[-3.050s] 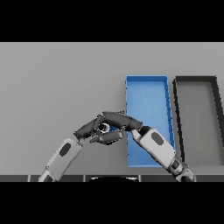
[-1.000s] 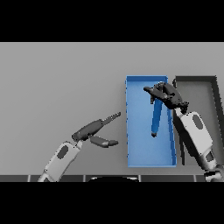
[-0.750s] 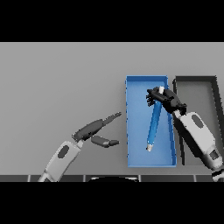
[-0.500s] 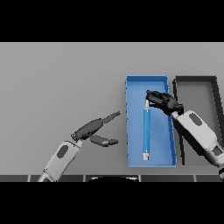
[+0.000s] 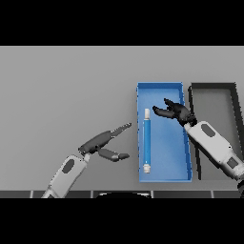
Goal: Pick up the blue pipe and place it into the blue bin.
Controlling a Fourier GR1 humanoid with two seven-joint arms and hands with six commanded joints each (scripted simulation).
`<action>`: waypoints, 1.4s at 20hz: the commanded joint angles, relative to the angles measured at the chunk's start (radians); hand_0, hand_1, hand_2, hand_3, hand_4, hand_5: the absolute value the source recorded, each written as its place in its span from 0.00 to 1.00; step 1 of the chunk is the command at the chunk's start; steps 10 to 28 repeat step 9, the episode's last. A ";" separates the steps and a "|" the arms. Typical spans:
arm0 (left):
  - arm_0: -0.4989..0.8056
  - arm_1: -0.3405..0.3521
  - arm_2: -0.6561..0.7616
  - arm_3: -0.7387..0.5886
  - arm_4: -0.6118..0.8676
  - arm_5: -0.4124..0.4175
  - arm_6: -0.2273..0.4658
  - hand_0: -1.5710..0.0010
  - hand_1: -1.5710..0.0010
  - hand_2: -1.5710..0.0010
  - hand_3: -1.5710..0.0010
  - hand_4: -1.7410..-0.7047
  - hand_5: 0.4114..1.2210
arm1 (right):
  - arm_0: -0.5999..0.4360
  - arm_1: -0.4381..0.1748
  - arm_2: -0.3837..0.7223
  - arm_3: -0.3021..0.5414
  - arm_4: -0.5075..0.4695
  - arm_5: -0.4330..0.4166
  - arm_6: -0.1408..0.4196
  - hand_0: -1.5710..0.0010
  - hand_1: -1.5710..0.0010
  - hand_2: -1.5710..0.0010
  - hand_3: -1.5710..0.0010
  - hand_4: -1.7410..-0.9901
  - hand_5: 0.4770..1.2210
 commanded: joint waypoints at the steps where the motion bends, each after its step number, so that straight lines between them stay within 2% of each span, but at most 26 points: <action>1: 0.003 -0.001 -0.003 0.002 -0.008 0.004 -0.013 1.00 1.00 1.00 1.00 0.80 0.06 | -0.006 -0.001 -0.003 0.001 -0.001 0.001 0.001 0.99 0.99 0.99 0.99 0.83 0.29; 2: -0.005 -0.001 -0.002 0.004 -0.008 0.002 -0.005 1.00 1.00 1.00 1.00 0.80 0.06 | -0.006 -0.010 -0.004 -0.018 -0.005 -0.002 0.010 0.99 0.99 0.99 0.99 0.82 0.28; 4: -0.007 -0.009 -0.003 0.012 -0.007 0.004 0.007 1.00 1.00 1.00 1.00 0.79 0.07 | -0.009 -0.014 -0.004 0.001 -0.003 0.008 0.018 0.99 0.99 0.99 0.99 0.81 0.27; 9: -0.002 -0.008 0.002 0.032 -0.012 0.007 -0.024 1.00 1.00 1.00 1.00 0.79 0.07 | 0.006 -0.012 -0.005 -0.012 -0.008 0.024 -0.016 0.99 0.99 0.99 1.00 0.82 0.27; 28: -0.002 -0.008 0.002 0.032 -0.012 0.007 -0.024 1.00 1.00 1.00 1.00 0.79 0.07 | 0.006 -0.012 -0.005 -0.012 -0.008 0.024 -0.016 0.99 0.99 0.99 1.00 0.82 0.27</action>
